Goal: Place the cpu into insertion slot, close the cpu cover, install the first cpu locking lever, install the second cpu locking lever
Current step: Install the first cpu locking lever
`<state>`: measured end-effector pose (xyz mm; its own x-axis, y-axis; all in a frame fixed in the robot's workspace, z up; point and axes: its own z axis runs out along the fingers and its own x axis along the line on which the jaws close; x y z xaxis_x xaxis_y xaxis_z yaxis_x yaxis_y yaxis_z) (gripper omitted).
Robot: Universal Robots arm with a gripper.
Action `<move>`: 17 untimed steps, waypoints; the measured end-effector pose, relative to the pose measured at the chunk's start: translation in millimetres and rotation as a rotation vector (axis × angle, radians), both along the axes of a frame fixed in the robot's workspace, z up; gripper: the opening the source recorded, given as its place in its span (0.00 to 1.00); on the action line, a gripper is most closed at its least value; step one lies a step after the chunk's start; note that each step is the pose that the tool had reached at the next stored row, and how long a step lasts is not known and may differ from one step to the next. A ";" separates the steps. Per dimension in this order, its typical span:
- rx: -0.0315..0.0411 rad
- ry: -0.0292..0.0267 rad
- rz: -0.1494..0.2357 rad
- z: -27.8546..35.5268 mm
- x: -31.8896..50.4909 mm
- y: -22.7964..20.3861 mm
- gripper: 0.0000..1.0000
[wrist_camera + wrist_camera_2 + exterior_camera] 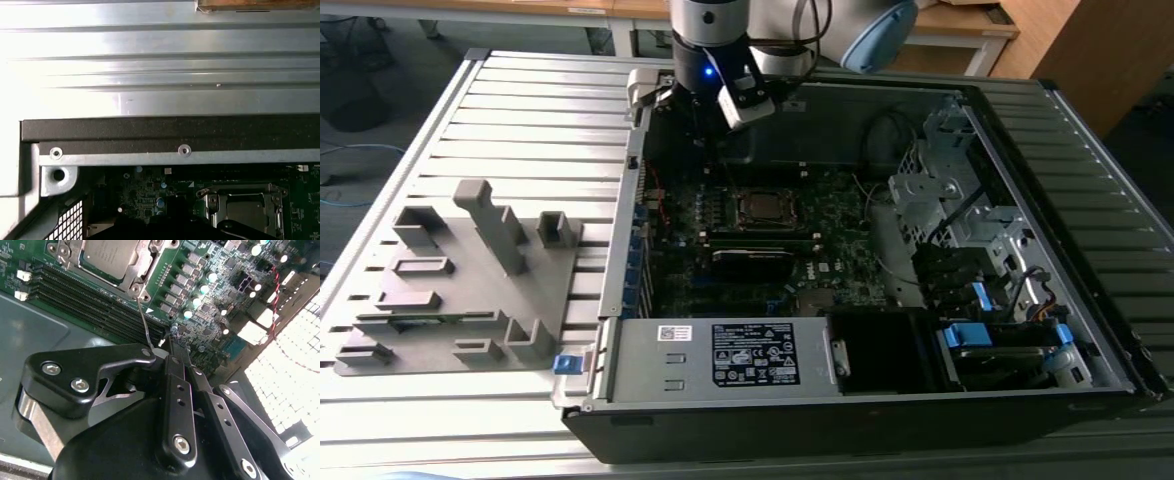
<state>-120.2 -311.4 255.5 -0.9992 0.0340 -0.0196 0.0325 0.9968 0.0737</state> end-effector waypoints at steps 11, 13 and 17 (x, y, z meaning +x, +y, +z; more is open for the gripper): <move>0.0009 0.0001 0.000 -0.6 7.8 1.8 0.11; 0.0008 0.0002 0.000 -0.6 12.0 1.8 0.11; 0.0009 0.0001 0.000 -0.8 22.5 1.8 0.11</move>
